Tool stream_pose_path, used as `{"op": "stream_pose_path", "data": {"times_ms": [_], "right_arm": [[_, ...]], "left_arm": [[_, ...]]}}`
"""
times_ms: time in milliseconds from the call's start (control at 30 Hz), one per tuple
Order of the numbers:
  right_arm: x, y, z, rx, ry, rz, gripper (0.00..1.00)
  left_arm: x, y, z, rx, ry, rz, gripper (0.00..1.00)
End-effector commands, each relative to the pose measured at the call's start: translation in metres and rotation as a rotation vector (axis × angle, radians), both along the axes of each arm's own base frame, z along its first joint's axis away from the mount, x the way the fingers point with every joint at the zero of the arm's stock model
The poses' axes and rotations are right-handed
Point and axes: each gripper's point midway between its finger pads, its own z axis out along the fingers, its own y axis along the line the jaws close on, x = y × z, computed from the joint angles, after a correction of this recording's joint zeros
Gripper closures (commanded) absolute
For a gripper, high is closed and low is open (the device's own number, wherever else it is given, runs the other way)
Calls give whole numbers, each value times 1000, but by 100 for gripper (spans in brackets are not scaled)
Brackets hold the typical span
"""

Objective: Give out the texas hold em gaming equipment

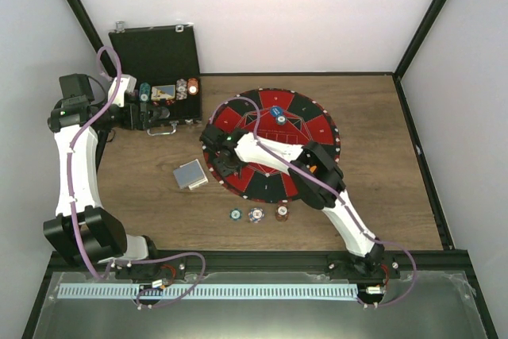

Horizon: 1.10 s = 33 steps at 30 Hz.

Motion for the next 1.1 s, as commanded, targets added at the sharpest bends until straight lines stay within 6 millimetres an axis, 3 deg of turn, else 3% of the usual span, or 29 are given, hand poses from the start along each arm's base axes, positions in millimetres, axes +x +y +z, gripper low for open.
{"op": "stream_pose_path", "data": {"times_ms": [0,67,233,300,433,600,700,800,1067], "right_arm": [[13,18,4,32,-6,13,90],[14,20,-1,27,1,13,84],[10,15,-5,10,21,14,54],[8,12,0,7,17,13,49],[7,8,22,22,-3,9,41],[1,3,66,76,-31,7,37],[-17,-7,85,108,-28,18,34],[-47,-23,89,110,-13,34,28],[-133,-59,67,74,67,81,11]], "left_arm": [[-2,-1,15,0,-40,-7,0],[-1,-1,15,-1,-40,-7,0],[-2,-1,15,-3,-39,-10,0],[-2,-1,14,-5,-38,-10,0],[-2,-3,14,-12,-36,-14,0],[-3,-3,16,-11,-40,-13,0],[-4,-3,16,-10,-41,-14,0],[-4,-3,16,-9,-41,-15,0],[-4,-3,16,-10,-42,-16,0]]}}
